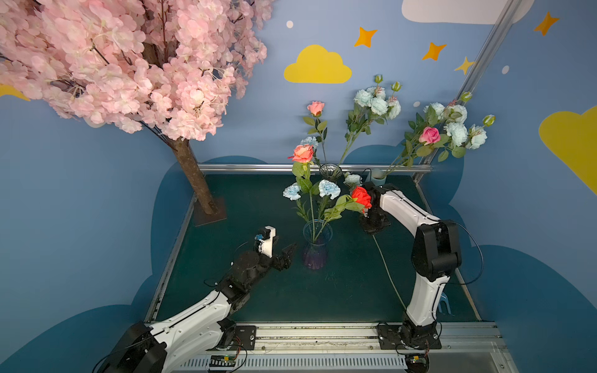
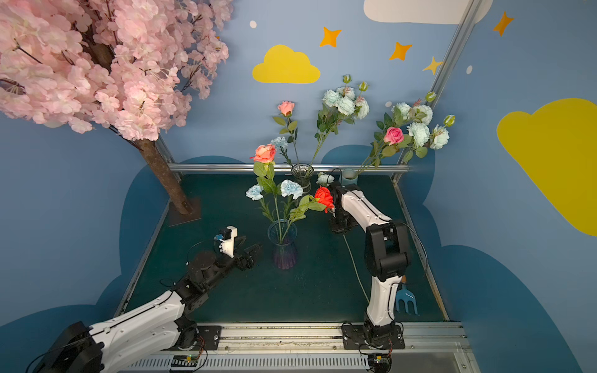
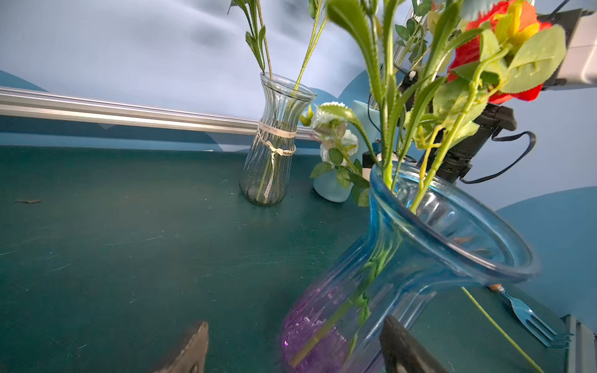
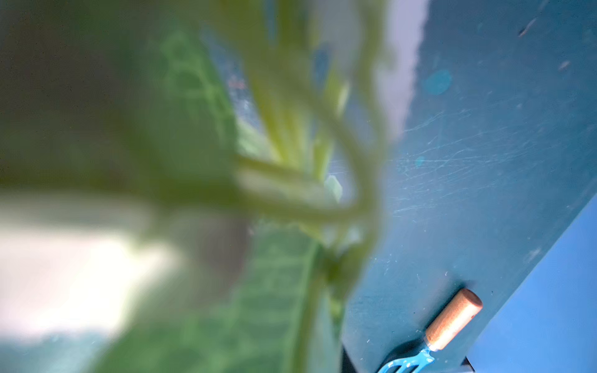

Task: Pick out blue flowers from the vase
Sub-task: Place the flower at the center of the board.

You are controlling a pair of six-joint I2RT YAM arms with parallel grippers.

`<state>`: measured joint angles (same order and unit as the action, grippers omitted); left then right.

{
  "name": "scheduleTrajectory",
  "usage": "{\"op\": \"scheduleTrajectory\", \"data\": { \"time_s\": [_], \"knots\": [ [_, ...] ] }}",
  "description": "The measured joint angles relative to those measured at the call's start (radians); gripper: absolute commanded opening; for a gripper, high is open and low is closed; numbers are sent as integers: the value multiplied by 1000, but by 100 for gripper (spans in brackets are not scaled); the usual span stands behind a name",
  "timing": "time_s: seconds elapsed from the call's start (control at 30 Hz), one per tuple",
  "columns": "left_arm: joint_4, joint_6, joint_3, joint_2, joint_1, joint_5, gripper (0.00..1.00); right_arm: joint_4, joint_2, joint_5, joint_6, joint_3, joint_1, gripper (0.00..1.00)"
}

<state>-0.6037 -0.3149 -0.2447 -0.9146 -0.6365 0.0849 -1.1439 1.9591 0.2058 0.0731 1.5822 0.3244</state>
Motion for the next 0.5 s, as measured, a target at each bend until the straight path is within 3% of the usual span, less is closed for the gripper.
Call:
{"op": "scheduleTrajectory", "data": {
  "time_s": [0.33, 0.5],
  "knots": [
    [0, -1, 0, 0, 2, 0, 84, -19, 36, 14, -1, -23, -27, 0],
    [0, -4, 0, 0, 6, 0, 84, 0, -96, -5, 5, -93, -21, 0]
  ]
}}
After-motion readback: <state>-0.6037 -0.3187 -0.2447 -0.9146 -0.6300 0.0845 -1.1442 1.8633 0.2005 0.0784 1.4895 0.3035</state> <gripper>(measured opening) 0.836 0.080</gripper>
